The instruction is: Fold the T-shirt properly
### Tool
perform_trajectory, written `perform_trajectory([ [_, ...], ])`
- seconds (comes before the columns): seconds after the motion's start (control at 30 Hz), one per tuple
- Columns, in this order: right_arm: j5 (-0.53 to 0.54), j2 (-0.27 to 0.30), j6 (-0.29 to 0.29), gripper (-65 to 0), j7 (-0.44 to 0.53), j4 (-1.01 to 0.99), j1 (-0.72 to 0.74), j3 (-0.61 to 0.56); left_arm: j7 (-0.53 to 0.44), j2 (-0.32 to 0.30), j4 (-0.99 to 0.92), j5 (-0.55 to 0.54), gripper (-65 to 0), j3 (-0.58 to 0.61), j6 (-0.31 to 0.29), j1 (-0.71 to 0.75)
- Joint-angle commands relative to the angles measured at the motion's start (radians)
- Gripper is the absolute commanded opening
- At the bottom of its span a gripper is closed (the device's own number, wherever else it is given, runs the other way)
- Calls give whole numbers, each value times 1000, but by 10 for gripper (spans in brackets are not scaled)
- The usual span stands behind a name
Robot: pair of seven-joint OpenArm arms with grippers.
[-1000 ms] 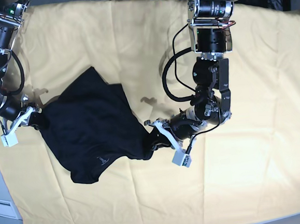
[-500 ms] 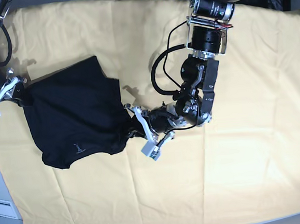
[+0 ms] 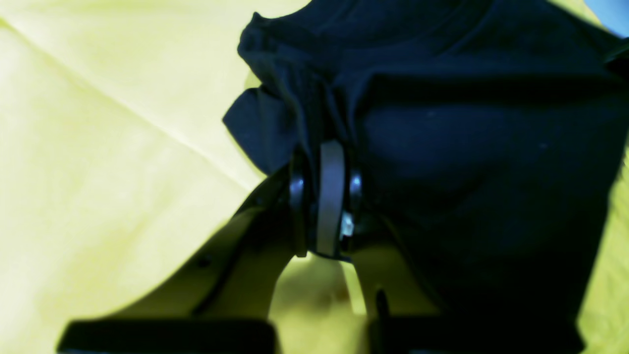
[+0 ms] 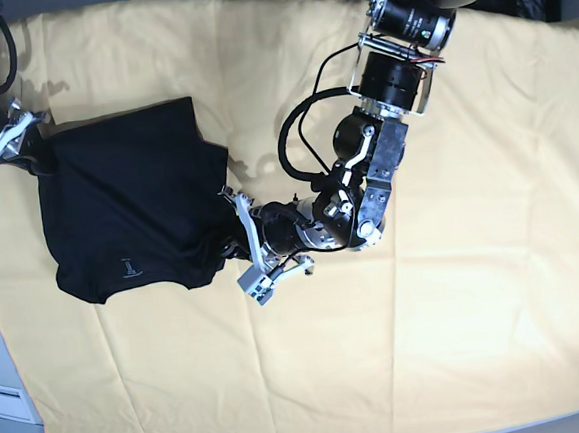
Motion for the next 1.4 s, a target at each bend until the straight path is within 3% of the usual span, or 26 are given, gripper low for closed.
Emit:
perform_trajectory([
  [0.0,15,4,5,-650,17,37,-2,25,-26,10,15,-17,-650,-1,-6,-29],
  [0.27,-42,-85,5,-650,42,69,-1,46,-16,10,15,-31,-650,-1,-7,-34],
  [0.47,-41,-137,5,-650,30,69,-26,47,-8,10,15,-58,-650,11,-63,-34],
  [0.63,-50,-138,5,-650,31,73,-65,54,-8,10,15,-47,-650,33,-63,-34],
  [0.8,-137,-138,4,-650,35,118,-71,101,-7,10,15,-66,-650,33,-77,-34],
  [0.9,-127,-138,-17,-650,35,135,-70,122,11,10,15,-94,-650,33,-86,-34],
  [1.03,-77,-138,5,-650,35,135,-70,121,23,10,16,-108,-650,32,-86,-35],
  [1.07,-58,-138,5,-623,34,135,-69,121,32,10,19,-109,-650,29,-86,-35],
  [1.1,-45,-138,5,-557,34,135,-69,121,39,10,23,-109,-634,28,-87,-35],
  [1.2,-32,-138,5,-366,34,135,-69,121,66,10,24,-140,-386,14,-114,-37],
  [1.27,-8,-138,5,-346,34,141,-70,126,98,10,25,-177,-284,2,-115,-43],
  [1.37,49,-138,5,-348,34,179,-69,155,166,10,35,-209,-294,-19,-116,-70],
])
